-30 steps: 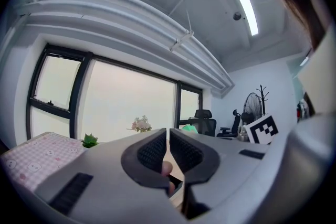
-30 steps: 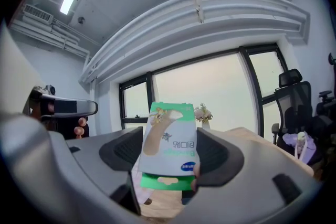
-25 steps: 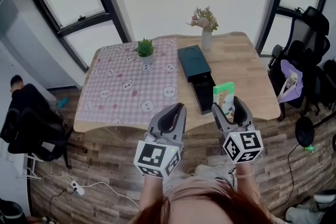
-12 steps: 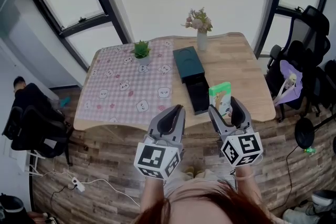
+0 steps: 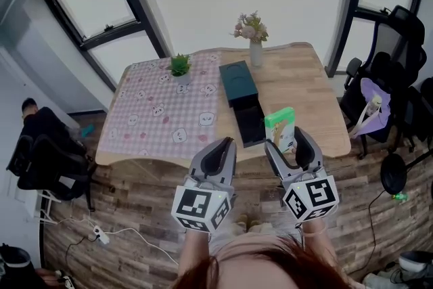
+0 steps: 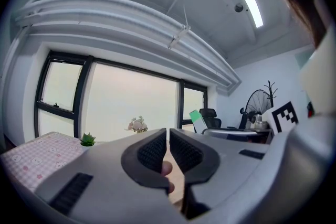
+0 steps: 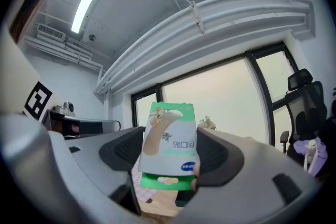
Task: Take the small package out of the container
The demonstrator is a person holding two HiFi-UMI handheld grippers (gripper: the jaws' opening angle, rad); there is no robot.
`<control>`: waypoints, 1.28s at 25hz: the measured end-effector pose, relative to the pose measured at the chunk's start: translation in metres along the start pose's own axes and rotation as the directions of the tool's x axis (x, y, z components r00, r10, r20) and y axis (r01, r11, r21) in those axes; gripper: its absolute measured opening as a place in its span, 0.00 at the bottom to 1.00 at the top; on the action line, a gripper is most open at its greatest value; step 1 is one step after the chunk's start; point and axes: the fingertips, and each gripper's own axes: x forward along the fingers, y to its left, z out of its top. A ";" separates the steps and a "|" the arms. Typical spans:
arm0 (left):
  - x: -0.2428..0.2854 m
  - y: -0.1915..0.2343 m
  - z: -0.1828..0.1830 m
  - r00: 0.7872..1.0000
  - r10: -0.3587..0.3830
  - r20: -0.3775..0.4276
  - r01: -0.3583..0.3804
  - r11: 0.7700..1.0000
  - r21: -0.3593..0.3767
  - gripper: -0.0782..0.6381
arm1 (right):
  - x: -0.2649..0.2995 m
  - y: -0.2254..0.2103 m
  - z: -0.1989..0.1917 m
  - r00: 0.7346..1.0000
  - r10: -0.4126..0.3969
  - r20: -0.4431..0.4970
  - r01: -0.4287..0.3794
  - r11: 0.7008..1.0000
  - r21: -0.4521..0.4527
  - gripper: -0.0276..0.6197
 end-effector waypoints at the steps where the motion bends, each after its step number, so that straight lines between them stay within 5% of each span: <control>1: 0.000 -0.004 0.000 1.000 0.002 -0.002 -0.002 1.000 0.004 0.14 | -0.004 -0.001 0.001 1.000 0.005 0.004 -0.005 1.000 0.002 0.53; 13: -0.010 -0.044 0.002 1.000 -0.001 0.000 0.001 0.999 0.043 0.14 | -0.033 0.001 0.014 0.995 0.063 0.078 -0.062 0.998 -0.016 0.53; 32: -0.020 -0.025 0.009 0.995 -0.095 0.013 0.094 0.994 0.056 0.14 | -0.023 0.022 0.018 0.993 -0.025 0.119 0.035 0.996 -0.078 0.53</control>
